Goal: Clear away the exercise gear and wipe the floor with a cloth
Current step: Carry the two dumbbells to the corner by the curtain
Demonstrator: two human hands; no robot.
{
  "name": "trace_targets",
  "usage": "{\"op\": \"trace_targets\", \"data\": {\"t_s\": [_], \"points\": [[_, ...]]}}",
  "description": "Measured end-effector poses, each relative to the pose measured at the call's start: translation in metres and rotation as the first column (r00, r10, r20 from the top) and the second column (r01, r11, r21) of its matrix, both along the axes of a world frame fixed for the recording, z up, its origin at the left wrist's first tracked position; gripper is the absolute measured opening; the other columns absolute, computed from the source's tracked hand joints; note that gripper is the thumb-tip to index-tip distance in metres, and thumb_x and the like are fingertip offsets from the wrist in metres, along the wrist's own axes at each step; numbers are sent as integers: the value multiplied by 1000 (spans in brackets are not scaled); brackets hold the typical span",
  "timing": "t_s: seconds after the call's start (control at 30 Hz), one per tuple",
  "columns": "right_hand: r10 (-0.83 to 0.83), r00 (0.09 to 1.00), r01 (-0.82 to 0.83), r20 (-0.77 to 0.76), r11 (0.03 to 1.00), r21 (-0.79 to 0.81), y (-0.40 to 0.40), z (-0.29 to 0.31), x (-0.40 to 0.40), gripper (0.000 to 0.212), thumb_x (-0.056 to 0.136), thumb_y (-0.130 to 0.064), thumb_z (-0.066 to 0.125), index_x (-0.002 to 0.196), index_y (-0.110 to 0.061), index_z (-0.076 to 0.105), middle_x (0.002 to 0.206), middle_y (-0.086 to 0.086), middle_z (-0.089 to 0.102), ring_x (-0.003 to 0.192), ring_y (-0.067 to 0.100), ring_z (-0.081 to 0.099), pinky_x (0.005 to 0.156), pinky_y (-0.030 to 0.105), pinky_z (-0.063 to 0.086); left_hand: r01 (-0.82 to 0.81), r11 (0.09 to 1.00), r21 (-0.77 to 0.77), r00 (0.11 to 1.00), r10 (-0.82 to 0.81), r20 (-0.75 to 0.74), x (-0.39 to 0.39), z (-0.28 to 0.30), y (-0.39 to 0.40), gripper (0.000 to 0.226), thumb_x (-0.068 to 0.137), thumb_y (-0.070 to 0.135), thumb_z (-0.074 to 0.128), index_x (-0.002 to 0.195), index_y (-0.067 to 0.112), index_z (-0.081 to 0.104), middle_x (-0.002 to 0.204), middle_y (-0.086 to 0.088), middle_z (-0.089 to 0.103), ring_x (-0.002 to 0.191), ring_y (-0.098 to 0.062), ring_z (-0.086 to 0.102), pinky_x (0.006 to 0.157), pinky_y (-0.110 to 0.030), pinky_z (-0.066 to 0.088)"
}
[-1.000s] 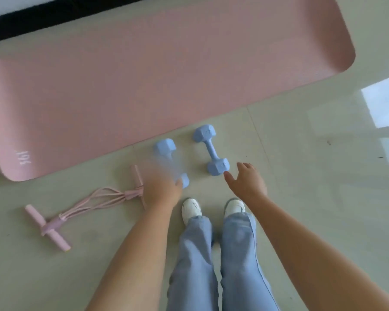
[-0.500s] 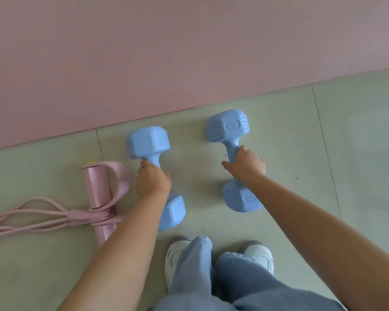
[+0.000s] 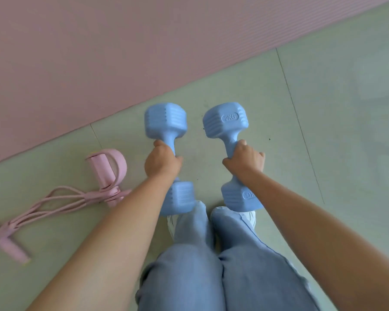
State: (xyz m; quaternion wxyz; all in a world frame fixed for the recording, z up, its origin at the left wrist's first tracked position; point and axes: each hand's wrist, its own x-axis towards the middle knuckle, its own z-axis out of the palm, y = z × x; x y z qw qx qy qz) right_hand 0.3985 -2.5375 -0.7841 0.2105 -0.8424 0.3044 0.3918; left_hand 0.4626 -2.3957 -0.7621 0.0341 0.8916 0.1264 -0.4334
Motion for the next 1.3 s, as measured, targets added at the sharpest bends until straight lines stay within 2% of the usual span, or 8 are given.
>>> {"op": "trace_targets", "data": {"t_s": [0.13,0.23,0.37,0.57,0.77,0.93,1.07,1.3], "points": [[-102,995,101,-19,995,-17,-33,105,-29,24,84,-17,53,88,-9,31,77,2,48,94,29,61,89,35,35,166,986,-35,986,-166,3,-7,103,-46,44,91,18,55,126,-2,36,129,-19,54,118,-36,54,90,-41,44],[-191,981,190,-17,980,-49,-71,197,-47,24,84,-18,53,88,-9,31,70,-1,45,85,29,56,87,35,35,312,948,-67,950,-311,23,-11,193,-86,43,91,16,56,125,-2,37,129,-19,52,117,-37,54,89,-41,44],[-327,945,326,10,941,-95,-135,315,-67,24,83,-19,53,89,-10,32,60,-4,33,76,25,44,76,31,25,504,859,-89,863,-498,85,-18,310,-155,41,91,14,55,125,-3,38,128,-18,48,111,-37,57,83,-40,46],[-504,859,511,91,852,-114,-267,437,-94,24,83,-23,55,99,-10,44,62,-3,37,77,25,44,78,32,27,658,741,-136,752,-640,157,-31,427,-302,41,89,10,56,124,-3,39,127,-19,49,111,-37,57,83,-39,46],[-553,821,569,139,808,-150,-445,494,-109,35,83,-25,56,111,-5,48,85,4,48,87,28,54,90,34,36,722,677,-144,692,-702,170,-40,490,-482,43,89,12,56,125,-2,38,127,-17,49,113,-36,56,84,-37,46],[-566,803,595,188,778,-200,-602,522,-94,27,82,-25,56,103,-9,49,68,-1,43,78,24,45,76,30,27,751,641,-162,661,-722,205,-14,517,-634,47,88,16,58,127,-1,39,128,-16,51,116,-35,55,88,-37,45],[-554,807,589,203,779,-216,-731,539,-61,22,82,-26,55,90,-13,39,62,-4,35,78,24,45,76,29,27,765,617,-186,644,-723,251,34,528,-768,47,88,18,60,127,0,41,128,-15,53,118,-33,54,89,-36,45],[-571,798,602,193,763,-237,-957,563,15,17,83,-24,54,85,-14,40,62,-5,37,76,24,46,76,29,27,789,587,-180,612,-730,304,136,545,-1008,50,88,18,61,128,-1,38,129,-16,51,118,-33,54,90,-37,46]]}}
